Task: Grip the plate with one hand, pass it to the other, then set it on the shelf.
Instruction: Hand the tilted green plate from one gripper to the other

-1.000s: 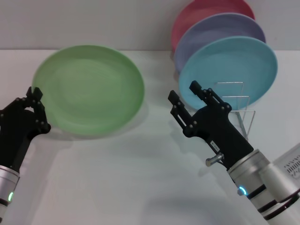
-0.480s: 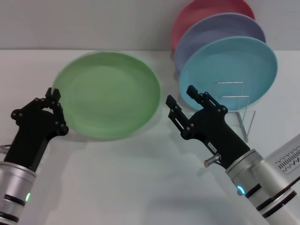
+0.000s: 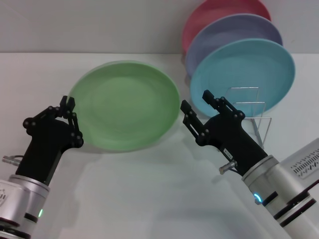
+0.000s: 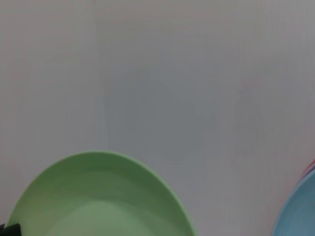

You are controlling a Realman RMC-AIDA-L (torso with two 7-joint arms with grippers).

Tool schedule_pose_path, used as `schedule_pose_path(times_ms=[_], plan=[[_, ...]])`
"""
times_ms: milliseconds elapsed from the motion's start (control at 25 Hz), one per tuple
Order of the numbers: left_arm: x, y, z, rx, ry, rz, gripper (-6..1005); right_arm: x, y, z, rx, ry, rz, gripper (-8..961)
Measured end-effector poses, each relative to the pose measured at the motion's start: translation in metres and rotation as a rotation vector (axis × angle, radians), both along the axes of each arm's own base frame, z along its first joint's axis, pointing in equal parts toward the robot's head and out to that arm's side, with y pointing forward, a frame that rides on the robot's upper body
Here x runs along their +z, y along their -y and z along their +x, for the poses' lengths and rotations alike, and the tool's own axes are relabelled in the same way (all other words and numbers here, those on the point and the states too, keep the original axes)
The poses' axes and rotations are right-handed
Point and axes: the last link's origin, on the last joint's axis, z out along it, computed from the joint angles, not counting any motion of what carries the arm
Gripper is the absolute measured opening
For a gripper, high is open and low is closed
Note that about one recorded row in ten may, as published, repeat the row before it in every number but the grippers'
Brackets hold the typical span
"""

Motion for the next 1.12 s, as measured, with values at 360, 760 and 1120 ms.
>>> schedule_pose_path(times_ms=[360, 760, 1120], plan=[[-0.0038, -0.0018, 0.0077, 0.006, -0.022, 0.012, 61, -0.0009, -0.0044, -0.0014, 0.009, 0.019, -0.008, 574], [-0.0029, -0.0032, 0.0075, 0.012, -0.016, 0.015, 64, -0.0011, -0.0045, -0.0016, 0.011, 0.02, -0.009, 574], [-0.0047, -0.0039, 0.0066, 0.021, -0.023, 0.004, 66, -0.0014, -0.0052, -0.0021, 0.011, 0.022, -0.011, 575]])
